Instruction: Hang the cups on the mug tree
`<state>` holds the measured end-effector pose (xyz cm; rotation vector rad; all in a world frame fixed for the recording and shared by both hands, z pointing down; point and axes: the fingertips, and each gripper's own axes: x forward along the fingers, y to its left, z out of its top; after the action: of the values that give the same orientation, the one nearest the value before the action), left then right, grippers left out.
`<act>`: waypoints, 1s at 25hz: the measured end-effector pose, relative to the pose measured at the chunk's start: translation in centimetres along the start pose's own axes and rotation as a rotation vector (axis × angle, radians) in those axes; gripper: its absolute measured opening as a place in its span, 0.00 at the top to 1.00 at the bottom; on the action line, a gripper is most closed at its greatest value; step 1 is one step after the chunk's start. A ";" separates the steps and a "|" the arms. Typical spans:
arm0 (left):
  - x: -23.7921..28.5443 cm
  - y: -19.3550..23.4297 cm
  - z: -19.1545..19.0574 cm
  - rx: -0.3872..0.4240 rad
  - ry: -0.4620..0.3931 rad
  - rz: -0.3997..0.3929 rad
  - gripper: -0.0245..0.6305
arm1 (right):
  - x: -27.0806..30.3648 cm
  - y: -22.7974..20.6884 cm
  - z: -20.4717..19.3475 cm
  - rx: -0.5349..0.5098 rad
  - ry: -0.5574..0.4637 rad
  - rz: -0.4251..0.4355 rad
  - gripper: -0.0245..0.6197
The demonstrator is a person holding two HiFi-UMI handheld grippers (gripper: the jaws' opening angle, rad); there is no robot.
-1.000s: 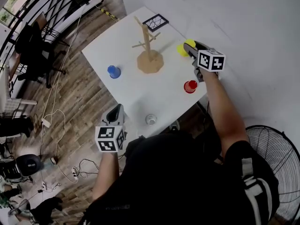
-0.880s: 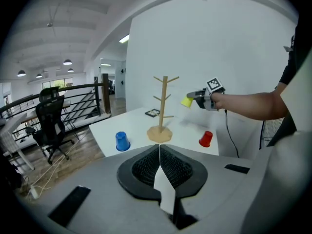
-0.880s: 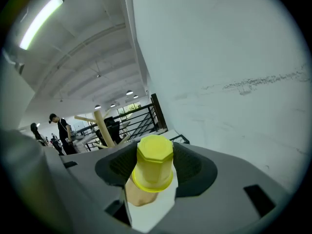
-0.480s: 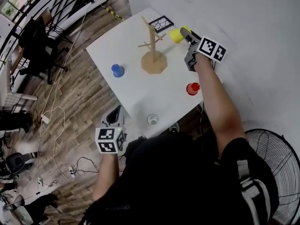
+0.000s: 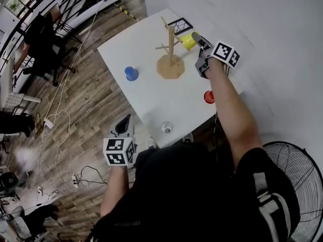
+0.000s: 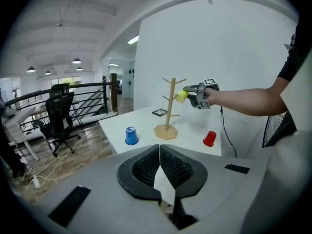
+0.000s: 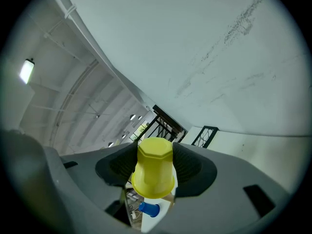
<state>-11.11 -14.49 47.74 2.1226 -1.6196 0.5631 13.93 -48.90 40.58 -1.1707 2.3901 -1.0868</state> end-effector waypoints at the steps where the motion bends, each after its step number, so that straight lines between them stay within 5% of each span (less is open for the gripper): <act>1: 0.0 0.1 -0.1 -0.002 0.001 0.002 0.94 | 0.2 0.0 -0.3 0.013 0.002 0.005 0.61; 12: -0.7 0.7 -0.8 -0.012 0.002 0.017 0.94 | 1.6 -0.6 -3.1 0.002 0.067 -0.010 0.62; 25: -0.5 1.1 -0.5 -0.004 0.001 -0.002 0.94 | 1.3 -1.2 -5.1 -0.176 0.163 -0.076 0.58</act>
<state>-12.33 -14.04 48.00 2.1203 -1.6165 0.5595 11.13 -47.73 45.00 -1.2845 2.6319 -1.0496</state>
